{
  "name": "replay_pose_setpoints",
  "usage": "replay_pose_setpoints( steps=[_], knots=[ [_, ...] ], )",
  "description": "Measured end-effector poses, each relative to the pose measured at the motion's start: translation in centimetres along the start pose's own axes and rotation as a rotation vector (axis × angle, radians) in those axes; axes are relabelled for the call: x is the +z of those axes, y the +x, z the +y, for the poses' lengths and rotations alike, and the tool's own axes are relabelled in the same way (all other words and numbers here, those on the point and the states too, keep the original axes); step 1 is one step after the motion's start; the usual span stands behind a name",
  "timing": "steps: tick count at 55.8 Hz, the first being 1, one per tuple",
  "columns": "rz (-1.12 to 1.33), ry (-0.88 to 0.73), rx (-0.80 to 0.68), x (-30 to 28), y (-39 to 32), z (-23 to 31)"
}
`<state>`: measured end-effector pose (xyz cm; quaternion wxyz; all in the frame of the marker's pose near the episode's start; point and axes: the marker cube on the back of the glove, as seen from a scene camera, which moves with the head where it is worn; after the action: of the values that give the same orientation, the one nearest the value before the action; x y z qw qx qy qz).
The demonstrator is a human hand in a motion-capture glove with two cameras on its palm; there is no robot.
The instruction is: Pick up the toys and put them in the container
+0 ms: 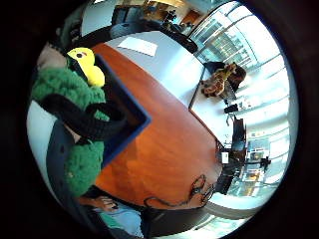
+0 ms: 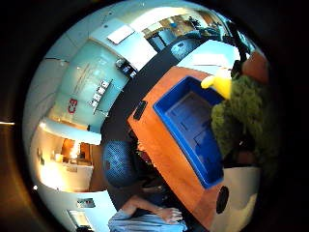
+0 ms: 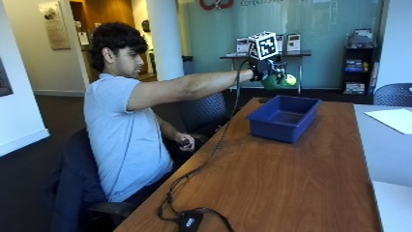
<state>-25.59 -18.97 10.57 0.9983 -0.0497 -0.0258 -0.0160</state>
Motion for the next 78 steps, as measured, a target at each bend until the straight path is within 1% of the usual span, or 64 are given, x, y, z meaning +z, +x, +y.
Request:
replay_pose_setpoints(
  steps=[2,4,11,18,28,33,39,46,51,56,60,65,78],
  knots=[
    [-0.05,-0.001,-0.094,0.5,-1.3,-0.2],
    [-0.074,0.0,-0.132,0.9,-2.0,-0.3],
    [-0.074,-0.046,-0.092,1.4,-0.9,0.1],
    [-0.055,0.013,-0.094,0.6,1.1,0.8],
    [-0.059,-0.002,-0.058,-1.6,4.4,2.6],
    [-0.049,0.0,-0.044,-3.1,7.4,4.4],
    [-0.045,0.0,0.015,-4.7,11.2,7.0],
    [-0.001,-0.028,0.048,-5.2,16.2,10.3],
    [0.031,-0.054,0.054,-5.0,19.3,12.5],
    [0.043,-0.066,0.035,-4.1,20.8,14.1],
    [0.04,-0.075,0.052,-3.2,21.0,14.9],
    [0.025,-0.091,0.006,-2.0,21.0,15.8],
    [-0.006,-0.076,-0.035,0.2,20.2,16.9]
  ],
)
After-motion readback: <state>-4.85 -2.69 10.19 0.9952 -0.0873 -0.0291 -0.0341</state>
